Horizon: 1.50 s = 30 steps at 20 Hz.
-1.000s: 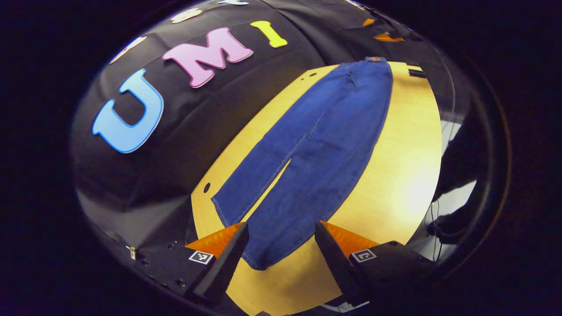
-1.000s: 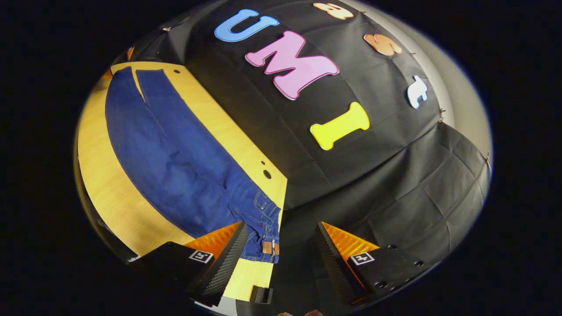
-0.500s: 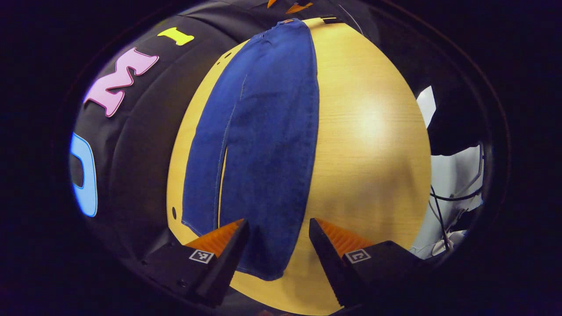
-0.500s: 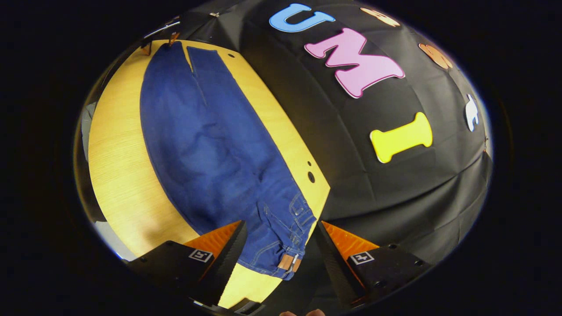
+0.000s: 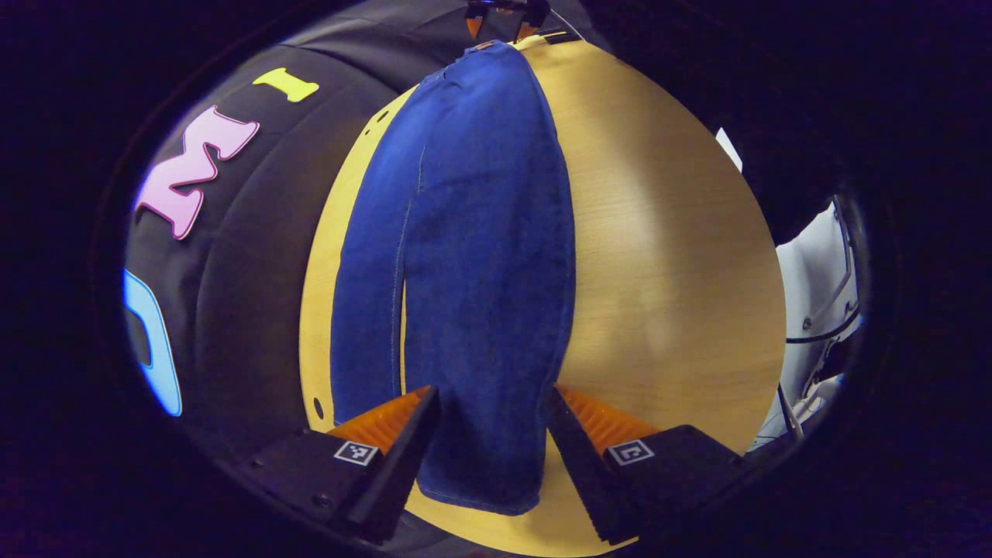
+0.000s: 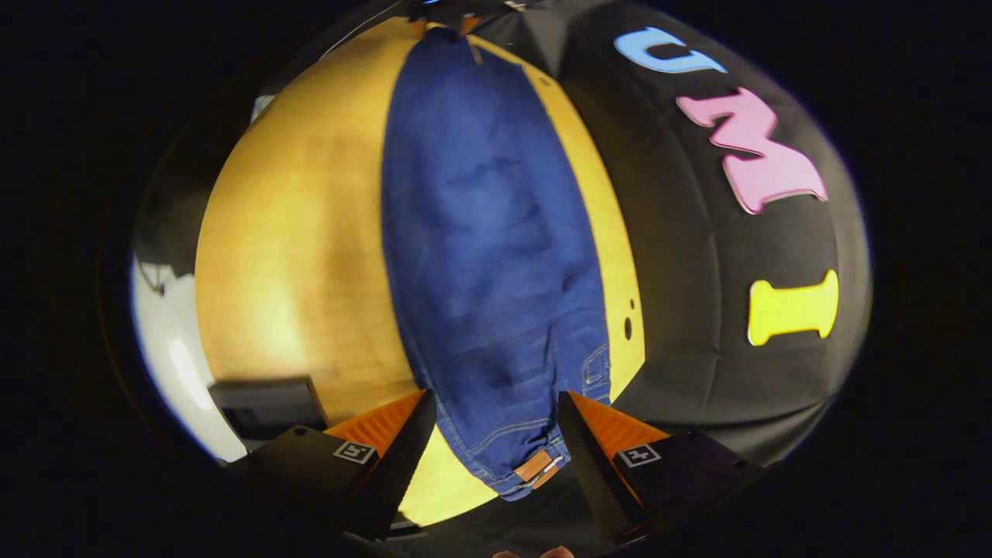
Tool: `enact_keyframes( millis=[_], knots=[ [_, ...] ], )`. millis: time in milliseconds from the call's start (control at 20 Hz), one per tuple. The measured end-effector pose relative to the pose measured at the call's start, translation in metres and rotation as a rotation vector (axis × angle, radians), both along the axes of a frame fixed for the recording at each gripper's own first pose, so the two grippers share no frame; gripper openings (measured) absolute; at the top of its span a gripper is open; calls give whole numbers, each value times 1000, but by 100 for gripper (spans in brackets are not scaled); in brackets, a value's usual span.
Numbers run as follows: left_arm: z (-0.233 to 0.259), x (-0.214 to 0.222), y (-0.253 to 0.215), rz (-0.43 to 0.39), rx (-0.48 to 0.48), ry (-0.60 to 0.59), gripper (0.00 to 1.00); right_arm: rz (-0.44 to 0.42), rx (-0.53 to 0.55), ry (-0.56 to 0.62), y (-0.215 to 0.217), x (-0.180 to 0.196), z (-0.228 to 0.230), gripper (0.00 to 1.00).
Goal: Grasp the waist and the cuffs of the jeans and fold them to make the two legs overlap; first hold the waist and fold one-third of the jeans toward the cuffs, then hold the cuffs and fold the remaining one-third in the same direction to finish folding.
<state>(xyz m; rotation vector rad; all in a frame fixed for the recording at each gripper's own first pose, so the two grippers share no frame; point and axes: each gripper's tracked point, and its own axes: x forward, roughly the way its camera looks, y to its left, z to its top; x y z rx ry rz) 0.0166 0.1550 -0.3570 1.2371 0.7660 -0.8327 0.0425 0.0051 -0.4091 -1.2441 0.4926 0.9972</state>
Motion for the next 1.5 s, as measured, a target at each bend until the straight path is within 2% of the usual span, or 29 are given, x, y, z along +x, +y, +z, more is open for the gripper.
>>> enact_keyframes(
  millis=[200,300,350,450,500,550,600,650,700,750,800,950,1000,1050,1250,1500],
  knots=[
    [0,12,-3,-24,19,-11,92,108,-70,-41,10,17,-19,95],
    [0,12,-3,-42,27,8,92,112,-78,-26,7,16,-26,92],
    [-1,10,-2,-42,30,29,92,104,-89,4,5,13,-33,85],
    [-3,10,-3,-25,26,73,87,101,-106,34,6,4,-36,53],
    [-7,8,-2,-13,26,94,81,105,-116,51,7,-2,-39,37],
    [-11,7,-5,-6,26,87,74,101,-126,43,3,-4,-40,25],
    [-13,5,-6,-16,41,74,57,85,-128,50,5,-5,-39,13],
    [-14,4,-8,-49,65,73,40,45,-140,63,1,-4,-42,10],
    [-15,4,-6,-71,88,61,23,-7,-132,93,0,-5,-40,8],
    [-15,5,-8,-68,85,59,19,-57,-119,125,1,-3,-43,4],
    [-18,5,-5,-41,77,62,14,-79,-113,143,1,-2,-43,8],
    [-16,3,-7,51,35,115,8,-112,-110,172,0,-4,-36,10],
    [-16,3,-8,83,20,134,6,-123,-110,178,-1,-4,-34,10],
    [-15,2,-8,114,4,151,6,-147,-103,184,-1,-3,-31,5],
    [-4,8,-12,186,-62,183,6,-267,-23,181,-1,11,-9,5],
    [32,49,-7,304,-175,144,6,-373,101,115,6,43,41,5]
  ],
)
